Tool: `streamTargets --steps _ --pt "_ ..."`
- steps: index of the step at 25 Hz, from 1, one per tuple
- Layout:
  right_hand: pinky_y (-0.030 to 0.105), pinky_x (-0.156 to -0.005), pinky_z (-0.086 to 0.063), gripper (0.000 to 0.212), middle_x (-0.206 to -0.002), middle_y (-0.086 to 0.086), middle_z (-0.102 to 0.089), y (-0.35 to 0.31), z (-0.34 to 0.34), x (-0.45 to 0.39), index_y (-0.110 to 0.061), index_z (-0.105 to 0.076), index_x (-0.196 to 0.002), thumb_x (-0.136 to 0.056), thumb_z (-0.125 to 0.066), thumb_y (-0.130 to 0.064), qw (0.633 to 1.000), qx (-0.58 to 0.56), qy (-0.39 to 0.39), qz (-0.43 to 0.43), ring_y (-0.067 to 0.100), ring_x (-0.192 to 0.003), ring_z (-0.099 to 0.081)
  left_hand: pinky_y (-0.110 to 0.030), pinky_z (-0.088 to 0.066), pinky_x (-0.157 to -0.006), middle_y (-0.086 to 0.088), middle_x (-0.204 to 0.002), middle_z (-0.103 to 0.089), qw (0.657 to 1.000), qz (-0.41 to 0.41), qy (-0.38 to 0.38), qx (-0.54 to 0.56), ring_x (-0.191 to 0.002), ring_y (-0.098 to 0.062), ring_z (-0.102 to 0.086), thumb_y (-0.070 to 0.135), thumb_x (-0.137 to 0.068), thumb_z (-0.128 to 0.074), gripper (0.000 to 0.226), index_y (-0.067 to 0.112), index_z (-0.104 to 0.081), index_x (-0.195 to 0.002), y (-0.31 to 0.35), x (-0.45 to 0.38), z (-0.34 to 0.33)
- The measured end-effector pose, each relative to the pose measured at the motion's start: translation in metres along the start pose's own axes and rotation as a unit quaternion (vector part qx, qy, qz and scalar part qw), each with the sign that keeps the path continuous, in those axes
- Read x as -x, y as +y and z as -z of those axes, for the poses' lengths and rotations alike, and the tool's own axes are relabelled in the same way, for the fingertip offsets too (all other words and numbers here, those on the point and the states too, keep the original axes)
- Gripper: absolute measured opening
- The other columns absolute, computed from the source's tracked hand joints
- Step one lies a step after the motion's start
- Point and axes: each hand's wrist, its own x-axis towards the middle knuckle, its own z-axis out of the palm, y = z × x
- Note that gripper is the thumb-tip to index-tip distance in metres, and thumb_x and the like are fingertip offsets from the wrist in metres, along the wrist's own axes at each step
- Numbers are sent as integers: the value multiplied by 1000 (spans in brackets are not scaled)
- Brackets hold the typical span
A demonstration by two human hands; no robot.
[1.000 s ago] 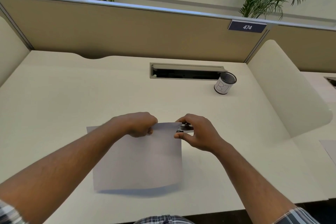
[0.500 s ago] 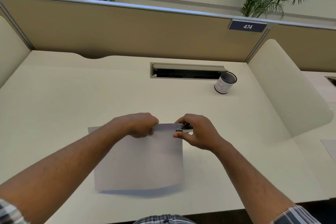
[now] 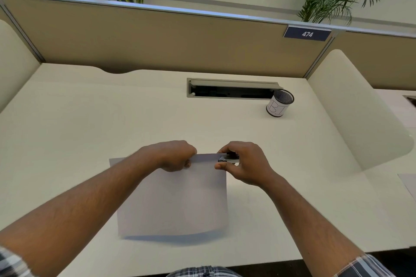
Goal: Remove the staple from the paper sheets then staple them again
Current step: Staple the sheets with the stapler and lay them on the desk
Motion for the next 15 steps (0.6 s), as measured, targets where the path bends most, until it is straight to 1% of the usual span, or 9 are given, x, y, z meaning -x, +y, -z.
streamTargets --steps 4,6,8,12,15 --pt "26 -68 -55 29 -83 -17 -74 -2 -1 0 -29 -76 -92 -75 -82 -52 1000 7 9 -1 2 -74 -65 -34 -37 -68 3 -78 -43 1000 0 2 2 -80 -27 -49 19 -101 -49 14 13 -45 -89 0 -1 -2" --pt "27 -65 -53 26 -80 -17 -73 -2 -2 0 -29 -75 -88 -75 -81 -51 1000 15 15 -6 2 -70 -62 -34 -37 -68 1 -80 -45 1000 -1 2 0 -80 -27 -49 20 -101 -49 14 14 -45 -89 0 -1 -2" --pt "28 -64 -53 26 -79 -17 -73 -2 -3 0 -30 -75 -87 -75 -79 -52 1000 20 19 -8 3 -69 -62 -34 -39 -68 -2 -85 -48 1000 -2 4 -1 -80 -27 -50 20 -101 -49 13 14 -46 -89 1 -1 -3" --pt "31 -68 -56 27 -83 -17 -74 0 -4 2 -31 -75 -91 -75 -80 -52 1000 14 14 -15 4 -74 -65 -33 -39 -68 1 -81 -46 1000 -1 6 -5 -80 -27 -51 21 -101 -49 14 14 -46 -89 1 -2 -5" --pt "31 -76 -57 39 -94 -18 -73 5 -6 5 -31 -71 -103 -75 -78 -57 999 -2 -38 -21 3 -85 -67 -33 -39 -68 -1 -85 -49 1000 2 7 -7 -80 -27 -50 21 -101 -48 14 13 -46 -89 -2 0 -5"
